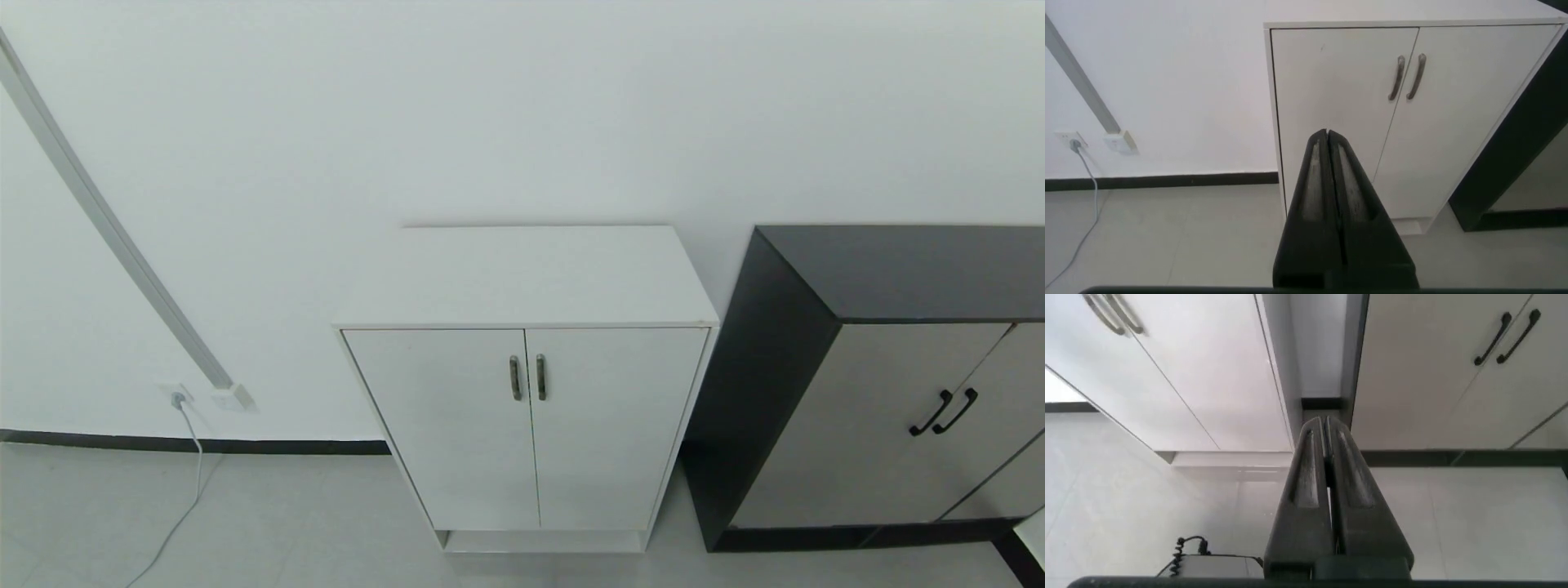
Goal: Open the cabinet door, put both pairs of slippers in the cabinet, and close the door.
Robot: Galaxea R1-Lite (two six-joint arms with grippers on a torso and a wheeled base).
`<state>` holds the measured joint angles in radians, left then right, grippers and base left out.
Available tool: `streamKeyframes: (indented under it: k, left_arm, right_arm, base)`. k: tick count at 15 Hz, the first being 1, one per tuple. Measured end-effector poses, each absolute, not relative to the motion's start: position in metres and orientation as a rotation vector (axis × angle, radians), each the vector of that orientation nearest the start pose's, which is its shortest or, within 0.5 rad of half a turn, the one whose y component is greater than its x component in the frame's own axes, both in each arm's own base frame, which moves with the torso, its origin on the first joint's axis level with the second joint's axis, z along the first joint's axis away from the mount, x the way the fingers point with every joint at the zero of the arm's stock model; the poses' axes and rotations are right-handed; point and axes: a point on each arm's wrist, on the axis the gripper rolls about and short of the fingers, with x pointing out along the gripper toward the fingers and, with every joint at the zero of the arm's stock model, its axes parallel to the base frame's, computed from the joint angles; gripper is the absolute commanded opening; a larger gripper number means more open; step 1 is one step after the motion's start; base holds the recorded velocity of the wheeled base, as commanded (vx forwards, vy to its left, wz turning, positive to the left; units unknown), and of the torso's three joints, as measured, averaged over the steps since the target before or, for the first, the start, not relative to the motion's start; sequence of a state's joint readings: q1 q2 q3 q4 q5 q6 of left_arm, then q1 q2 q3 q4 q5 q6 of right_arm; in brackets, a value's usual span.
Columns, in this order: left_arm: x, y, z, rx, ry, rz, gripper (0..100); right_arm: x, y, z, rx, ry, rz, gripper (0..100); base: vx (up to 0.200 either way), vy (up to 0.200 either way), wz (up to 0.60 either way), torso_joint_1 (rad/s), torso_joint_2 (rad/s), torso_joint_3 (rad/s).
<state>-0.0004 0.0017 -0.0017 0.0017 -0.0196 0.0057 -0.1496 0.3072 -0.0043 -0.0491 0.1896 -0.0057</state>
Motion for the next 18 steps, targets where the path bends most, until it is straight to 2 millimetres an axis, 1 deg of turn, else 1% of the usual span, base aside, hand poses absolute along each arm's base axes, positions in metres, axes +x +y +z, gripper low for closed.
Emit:
streamKeyframes:
  k: [3, 4, 6, 8, 10, 14, 18]
  left_arm:
    - [-0.023, 0.000, 0.076, 0.006, 0.002, -0.020, 0]
    - [-0.023, 0.000, 0.076, 0.006, 0.002, -0.020, 0]
    - [-0.023, 0.000, 0.076, 0.006, 0.002, -0.019, 0]
    - [-0.023, 0.000, 0.076, 0.006, 0.002, -0.019, 0]
    - [-0.023, 0.000, 0.076, 0.006, 0.001, -0.019, 0]
    - [-0.023, 0.000, 0.076, 0.007, 0.002, -0.020, 0]
    - [-0.023, 0.000, 0.076, 0.007, 0.001, -0.020, 0]
  right_arm:
    - [0.001, 0.001, 0.084, 0.016, 0.238, -0.115, 0]
    - [0.000, 0.001, 0.084, 0.012, 0.227, -0.124, 0]
    - [-0.002, 0.001, 0.084, 0.005, 0.208, -0.066, 0]
    - [-0.005, 0.002, 0.080, -0.005, 0.217, 0.059, 0]
    - [-0.010, 0.001, 0.079, -0.015, 0.165, 0.161, 0]
    - [-0.015, -0.002, 0.077, -0.016, 0.109, 0.127, 0]
    - [-0.018, -0.001, 0.077, -0.018, 0.067, 0.012, 0]
  base:
    - [0.000, 0.000, 0.00, 0.000, 0.00, 0.000]
    - [0.000, 0.000, 0.00, 0.000, 0.00, 0.000]
    - [0.000, 0.000, 0.00, 0.000, 0.00, 0.000]
    - [0.000, 0.000, 0.00, 0.000, 0.00, 0.000]
    - [0.000, 0.000, 0.00, 0.000, 0.00, 0.000]
    - [0.000, 0.000, 0.00, 0.000, 0.00, 0.000]
    - [0.000, 0.000, 0.00, 0.000, 0.00, 0.000]
